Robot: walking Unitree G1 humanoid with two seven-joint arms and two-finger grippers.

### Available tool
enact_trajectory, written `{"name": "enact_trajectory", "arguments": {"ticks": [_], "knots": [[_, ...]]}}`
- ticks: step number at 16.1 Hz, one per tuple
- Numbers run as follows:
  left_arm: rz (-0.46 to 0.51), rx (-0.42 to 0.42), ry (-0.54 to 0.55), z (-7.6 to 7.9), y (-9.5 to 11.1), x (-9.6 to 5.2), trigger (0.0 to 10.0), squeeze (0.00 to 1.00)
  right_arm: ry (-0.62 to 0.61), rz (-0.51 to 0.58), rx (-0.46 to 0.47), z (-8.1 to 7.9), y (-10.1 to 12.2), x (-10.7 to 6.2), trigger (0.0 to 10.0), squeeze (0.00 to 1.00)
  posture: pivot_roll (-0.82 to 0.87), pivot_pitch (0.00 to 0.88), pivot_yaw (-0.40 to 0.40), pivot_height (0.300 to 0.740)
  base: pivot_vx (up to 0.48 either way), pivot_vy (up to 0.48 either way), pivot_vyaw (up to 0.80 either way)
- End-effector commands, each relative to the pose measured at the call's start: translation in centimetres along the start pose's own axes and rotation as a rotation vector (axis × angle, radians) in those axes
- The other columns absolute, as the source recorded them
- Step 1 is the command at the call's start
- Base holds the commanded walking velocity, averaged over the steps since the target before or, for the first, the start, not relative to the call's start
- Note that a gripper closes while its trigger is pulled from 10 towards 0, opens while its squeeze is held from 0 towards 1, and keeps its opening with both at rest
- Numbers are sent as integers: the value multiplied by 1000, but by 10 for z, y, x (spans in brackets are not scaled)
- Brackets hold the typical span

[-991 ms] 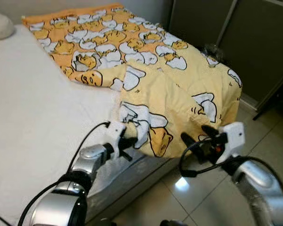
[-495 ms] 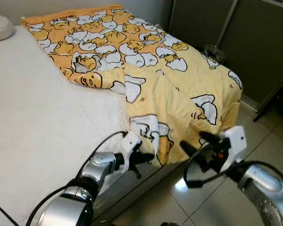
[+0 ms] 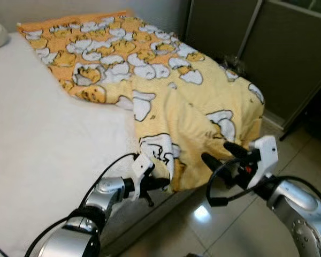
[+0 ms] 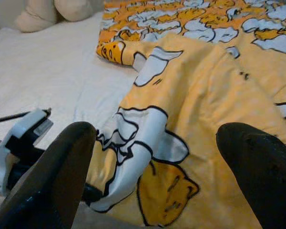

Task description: Clean up the room

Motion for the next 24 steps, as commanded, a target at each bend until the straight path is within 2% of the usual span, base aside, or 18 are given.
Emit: {"name": "enact_trajectory", "arguments": {"ticks": [1, 9, 14, 16, 19, 20, 21, 24], "knots": [[1, 7, -25, 5, -2, 1, 0, 0, 5, -5, 2, -2, 0, 0, 10000, 0, -198, 0, -24, 740, 0, -480, 0], [-6, -15, 2, -1, -10, -7, 0, 0, 24, -8, 7, -5, -2, 5, 10000, 0, -183, 0, -25, 740, 0, -456, 0], [-39, 1, 7, 1, -20, -9, 0, 0, 30, -28, 12, -6, -8, 0, 10000, 0, -189, 0, -26, 740, 0, 0, 0], [-53, 26, -37, 7, -21, -7, 0, 0, 29, -37, 12, -6, -10, -2, 10000, 4, -190, 0, -25, 740, 0, 0, 0], [-159, 119, -185, 29, -37, -4, 0, 0, 26, -55, 12, -6, -16, -4, 10000, 0, -198, 0, -22, 740, 0, 0, 0], [-168, 135, -204, 33, -37, 0, 0, 0, 25, -59, 10, -7, -17, -5, 10000, 0, -203, 0, -21, 740, 0, 0, 0], [-175, 145, -217, 35, -37, 1, 0, 0, 25, -61, 11, -7, -18, -6, 10000, 0, -205, 0, -21, 740, 0, 0, 0], [-280, 224, -283, 41, -48, -1, 0, 0, 21, -72, 13, -8, -22, -8, 10000, 0, -216, 0, -17, 740, 0, 0, 0]]}}
Point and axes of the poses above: a point about 5 cm out from each wrist's last joint towards the gripper, its own x axis pointing out of the wrist towards the gripper, its own y axis along the axis of the wrist's last joint, z = x × y, the point moved 5 cm from there along x, pointing out of the wrist towards the gripper, and after that the axes turned 7 degrees about -x, right-handed, at the moved point
